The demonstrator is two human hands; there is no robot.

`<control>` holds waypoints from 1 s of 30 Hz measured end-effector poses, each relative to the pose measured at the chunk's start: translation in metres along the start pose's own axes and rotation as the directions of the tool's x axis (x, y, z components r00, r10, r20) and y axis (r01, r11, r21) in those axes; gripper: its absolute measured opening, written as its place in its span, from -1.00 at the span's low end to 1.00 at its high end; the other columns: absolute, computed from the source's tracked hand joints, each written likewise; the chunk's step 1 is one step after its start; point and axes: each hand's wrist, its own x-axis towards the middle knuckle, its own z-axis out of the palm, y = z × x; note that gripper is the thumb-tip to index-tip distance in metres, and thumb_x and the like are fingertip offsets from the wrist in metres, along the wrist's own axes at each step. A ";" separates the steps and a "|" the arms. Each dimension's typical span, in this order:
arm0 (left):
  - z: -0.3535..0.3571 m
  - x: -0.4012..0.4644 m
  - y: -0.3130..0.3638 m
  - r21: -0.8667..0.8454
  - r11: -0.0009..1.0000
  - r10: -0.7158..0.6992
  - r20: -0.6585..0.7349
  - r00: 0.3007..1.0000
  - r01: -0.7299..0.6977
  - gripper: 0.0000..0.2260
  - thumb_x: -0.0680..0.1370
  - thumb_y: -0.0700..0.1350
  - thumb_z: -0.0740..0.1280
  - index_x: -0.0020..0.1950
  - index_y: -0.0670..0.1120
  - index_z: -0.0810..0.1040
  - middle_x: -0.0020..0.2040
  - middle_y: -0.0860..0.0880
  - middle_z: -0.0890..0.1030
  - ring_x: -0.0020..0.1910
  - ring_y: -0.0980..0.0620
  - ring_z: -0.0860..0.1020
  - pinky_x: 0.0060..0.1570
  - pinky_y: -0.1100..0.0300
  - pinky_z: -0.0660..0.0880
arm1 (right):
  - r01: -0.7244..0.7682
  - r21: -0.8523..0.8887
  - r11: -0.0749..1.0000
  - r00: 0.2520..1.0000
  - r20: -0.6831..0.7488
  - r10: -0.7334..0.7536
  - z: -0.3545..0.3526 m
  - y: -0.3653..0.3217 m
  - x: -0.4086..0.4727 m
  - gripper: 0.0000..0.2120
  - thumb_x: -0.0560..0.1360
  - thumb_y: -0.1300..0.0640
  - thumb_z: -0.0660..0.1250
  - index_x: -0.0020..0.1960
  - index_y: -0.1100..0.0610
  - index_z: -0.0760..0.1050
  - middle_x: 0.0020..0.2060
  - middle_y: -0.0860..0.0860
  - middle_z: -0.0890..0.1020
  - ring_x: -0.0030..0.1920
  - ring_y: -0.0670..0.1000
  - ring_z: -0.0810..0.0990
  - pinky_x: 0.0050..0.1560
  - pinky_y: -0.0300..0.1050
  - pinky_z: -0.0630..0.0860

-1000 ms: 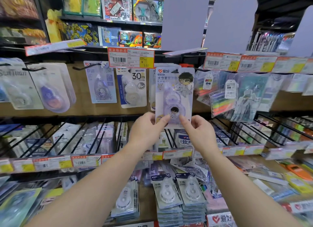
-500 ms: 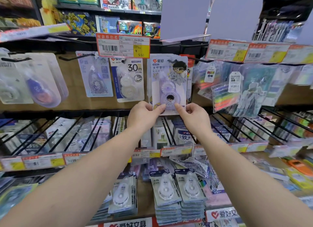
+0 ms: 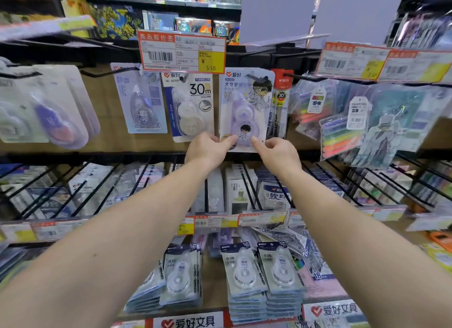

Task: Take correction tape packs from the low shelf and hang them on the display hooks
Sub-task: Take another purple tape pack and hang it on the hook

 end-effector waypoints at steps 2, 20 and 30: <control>0.001 0.000 0.000 -0.009 1.000 0.002 -0.001 1.000 -0.002 -0.48 0.46 0.33 0.37 0.15 -0.09 0.55 0.06 -0.02 0.57 0.01 0.00 0.48 -0.09 0.14 0.36 | 0.001 0.003 1.000 1.000 -0.005 -0.001 0.001 0.001 0.001 -0.50 0.52 -0.36 0.19 0.03 0.07 0.50 0.02 0.03 0.60 0.04 0.05 0.53 0.09 0.03 0.50; -0.023 -0.021 -0.019 0.158 0.982 0.092 0.097 0.991 -0.107 -0.50 0.56 0.17 0.33 0.41 -0.06 0.45 0.32 -0.03 0.55 0.26 -0.06 0.52 0.24 0.03 0.47 | 0.007 -0.029 1.000 1.000 0.003 -0.007 0.009 0.007 -0.023 -0.47 0.56 -0.27 0.21 0.37 0.05 0.44 0.20 0.01 0.58 0.21 0.08 0.55 0.12 -0.01 0.51; -0.068 -0.051 -0.057 0.472 0.857 0.188 0.090 0.978 -0.208 -0.47 0.57 0.23 0.26 0.47 0.01 0.40 0.37 -0.06 0.52 0.35 -0.16 0.45 0.30 -0.11 0.41 | 0.198 -0.255 0.946 0.979 0.002 -0.204 0.034 -0.025 -0.065 -0.44 0.52 -0.30 0.23 0.40 -0.01 0.43 0.28 0.08 0.56 0.31 0.20 0.45 0.23 0.11 0.48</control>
